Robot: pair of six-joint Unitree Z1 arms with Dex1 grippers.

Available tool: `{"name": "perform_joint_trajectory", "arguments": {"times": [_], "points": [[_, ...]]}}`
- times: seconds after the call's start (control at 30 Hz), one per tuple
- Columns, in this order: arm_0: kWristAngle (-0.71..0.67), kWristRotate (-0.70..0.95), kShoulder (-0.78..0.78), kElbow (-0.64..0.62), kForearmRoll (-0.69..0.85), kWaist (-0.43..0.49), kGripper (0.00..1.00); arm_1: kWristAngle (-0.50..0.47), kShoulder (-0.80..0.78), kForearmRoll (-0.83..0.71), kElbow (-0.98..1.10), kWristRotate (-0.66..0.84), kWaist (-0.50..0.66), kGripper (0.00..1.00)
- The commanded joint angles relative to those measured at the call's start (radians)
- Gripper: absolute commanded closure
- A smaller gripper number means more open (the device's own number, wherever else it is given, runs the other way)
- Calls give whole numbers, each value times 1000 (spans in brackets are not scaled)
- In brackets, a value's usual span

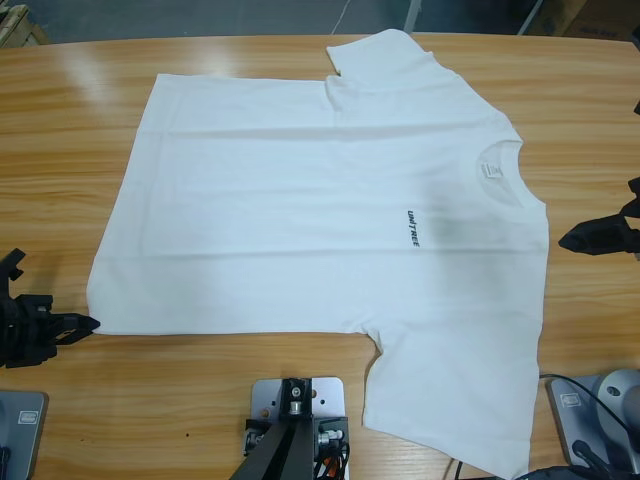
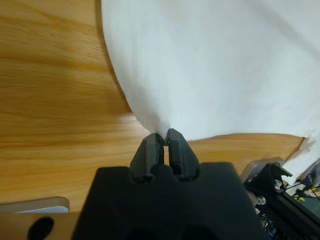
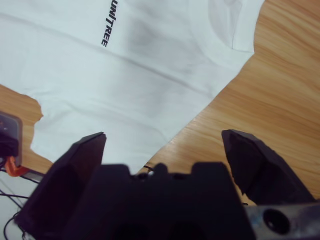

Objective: Fold clothes

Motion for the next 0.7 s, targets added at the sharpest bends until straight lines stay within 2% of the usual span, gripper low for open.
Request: {"name": "perform_joint_trajectory", "arguments": {"times": [0.03,0.13,0.2,0.47,0.57,0.63,0.7], "points": [[-7,2,-46,30,0,-12,1000,-8,6,-6,37,2,-8,64],[-1,2,-46,30,-2,-12,1000,19,-2,-4,40,31,-65,59],[2,2,-46,23,-2,-12,1000,44,-9,-11,53,104,-69,59],[4,4,-51,10,3,-12,1000,205,-59,-195,240,393,-95,62],[4,5,-51,11,4,-12,1000,221,-122,-266,322,485,-96,82],[4,5,-52,11,5,-12,1000,221,-195,-305,385,555,-96,155],[4,5,-52,11,6,-12,1000,223,-263,-333,445,621,-95,156]]}}
